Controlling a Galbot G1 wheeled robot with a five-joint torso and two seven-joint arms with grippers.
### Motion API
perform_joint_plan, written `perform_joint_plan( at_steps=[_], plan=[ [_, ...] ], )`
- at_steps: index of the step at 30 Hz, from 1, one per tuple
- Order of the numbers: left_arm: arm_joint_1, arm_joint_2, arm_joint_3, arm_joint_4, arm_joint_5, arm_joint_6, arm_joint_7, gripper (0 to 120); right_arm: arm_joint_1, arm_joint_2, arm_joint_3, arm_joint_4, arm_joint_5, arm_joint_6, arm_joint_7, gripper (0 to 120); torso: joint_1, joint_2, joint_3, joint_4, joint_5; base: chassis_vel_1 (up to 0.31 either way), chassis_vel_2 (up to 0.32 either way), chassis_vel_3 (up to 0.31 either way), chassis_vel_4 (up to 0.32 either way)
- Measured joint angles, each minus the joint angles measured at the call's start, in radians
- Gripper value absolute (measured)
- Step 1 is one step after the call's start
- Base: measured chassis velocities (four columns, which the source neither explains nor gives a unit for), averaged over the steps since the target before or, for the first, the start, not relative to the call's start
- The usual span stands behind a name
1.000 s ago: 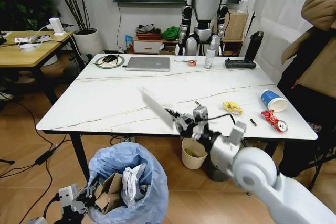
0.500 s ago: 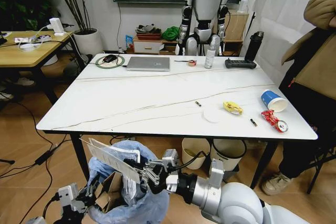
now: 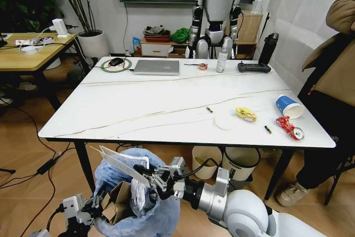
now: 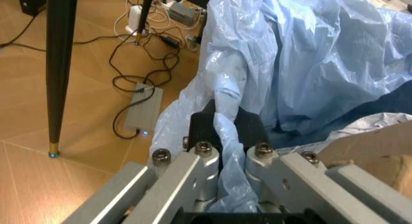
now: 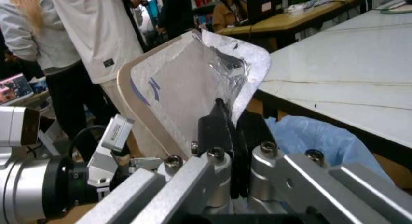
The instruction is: Pick up the trash bin and place the trash from the table into it.
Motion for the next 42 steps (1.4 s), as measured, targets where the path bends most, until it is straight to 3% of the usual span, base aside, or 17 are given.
perform_joint_plan(
  at_steps=[39,42],
  plan=[
    [-0.007,0.014,-0.011,-0.011,-0.03,0.008,-0.014,0,-0.036,0.003,-0.031,-0.091,-0.23,0.058,-0.008,0,0.0,0.0,0.0,-0.0001,0.0,0.0,0.0,0.0,0.0],
    [-0.009,0.017,-0.012,-0.012,-0.033,0.008,-0.016,0,-0.053,-0.003,-0.026,-0.084,-0.248,0.066,-0.004,13,0.0,0.0,0.0,-0.0001,0.0,0.0,0.0,0.0,0.0]
  ],
)
